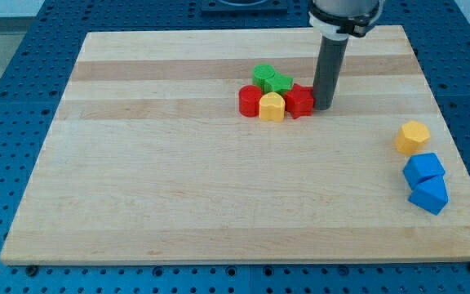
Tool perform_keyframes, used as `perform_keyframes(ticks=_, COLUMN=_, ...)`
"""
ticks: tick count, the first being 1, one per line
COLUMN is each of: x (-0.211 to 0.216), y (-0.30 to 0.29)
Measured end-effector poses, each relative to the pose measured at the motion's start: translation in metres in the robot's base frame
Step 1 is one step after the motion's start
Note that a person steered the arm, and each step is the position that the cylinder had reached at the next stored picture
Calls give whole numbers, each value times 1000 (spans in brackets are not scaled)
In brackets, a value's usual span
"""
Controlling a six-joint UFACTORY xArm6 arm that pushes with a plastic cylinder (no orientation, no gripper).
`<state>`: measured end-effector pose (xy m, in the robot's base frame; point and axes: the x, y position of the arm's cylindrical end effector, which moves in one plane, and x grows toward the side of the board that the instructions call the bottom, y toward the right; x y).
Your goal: Move the green circle and the red circle a bit down
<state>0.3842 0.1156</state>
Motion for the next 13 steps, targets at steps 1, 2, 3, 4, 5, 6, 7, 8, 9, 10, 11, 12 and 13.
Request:
perform_keyframes(ticks=1, x=0, y=3)
perform_keyframes(ticks=2, x=3, y=3)
perform_keyframes(ticks=3, x=36, y=3)
perform_keyframes(ticks=4, x=63, y=-30)
perform_keyframes(ticks=5, x=77, y=-90)
perform_keyframes(ticks=6, x=77, y=-159)
perform_keyframes(ticks=7, x=52, y=-227)
perform_keyframes(ticks=8, x=-2, y=-249)
perform_keyframes(ticks=9, x=-51, y=-228)
perform_keyframes(ticks=10, x=-95, y=-170)
perform_keyframes(ticks=11, x=-115, y=-108)
perform_keyframes(ticks=12, x=-110, y=-76)
perform_keyframes(ticks=13, x=-95, y=-72)
